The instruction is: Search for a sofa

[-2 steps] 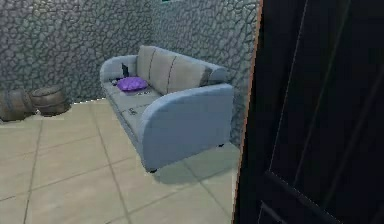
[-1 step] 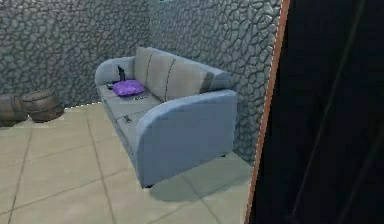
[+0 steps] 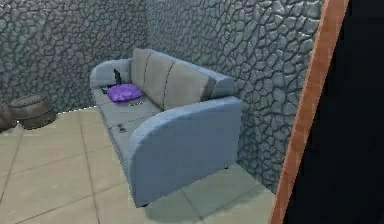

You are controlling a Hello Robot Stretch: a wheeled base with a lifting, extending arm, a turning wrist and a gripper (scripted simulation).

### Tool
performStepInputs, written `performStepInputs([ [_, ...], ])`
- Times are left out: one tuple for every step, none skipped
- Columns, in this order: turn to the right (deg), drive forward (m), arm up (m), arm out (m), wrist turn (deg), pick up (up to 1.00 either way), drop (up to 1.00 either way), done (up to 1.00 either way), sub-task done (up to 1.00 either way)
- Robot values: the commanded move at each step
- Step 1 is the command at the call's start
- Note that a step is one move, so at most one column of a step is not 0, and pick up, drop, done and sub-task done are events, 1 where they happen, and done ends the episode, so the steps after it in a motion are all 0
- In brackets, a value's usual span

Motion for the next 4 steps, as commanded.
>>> performStepInputs([
  [-45.0, 0.00, 0.00, 0.00, 0.0, 0.00, 0.00, 0.00, 0.00],
  [-12.0, 0.00, 0.00, 0.00, 0.0, 0.00, 0.00, 0.00, 0.00],
  [0.0, 0.30, 0.00, 0.00, 0.0, 0.00, 0.00, 0.00, 0.00],
  [45.0, 0.00, 0.00, 0.00, 0.0, 0.00, 0.00, 0.00, 0.00],
])
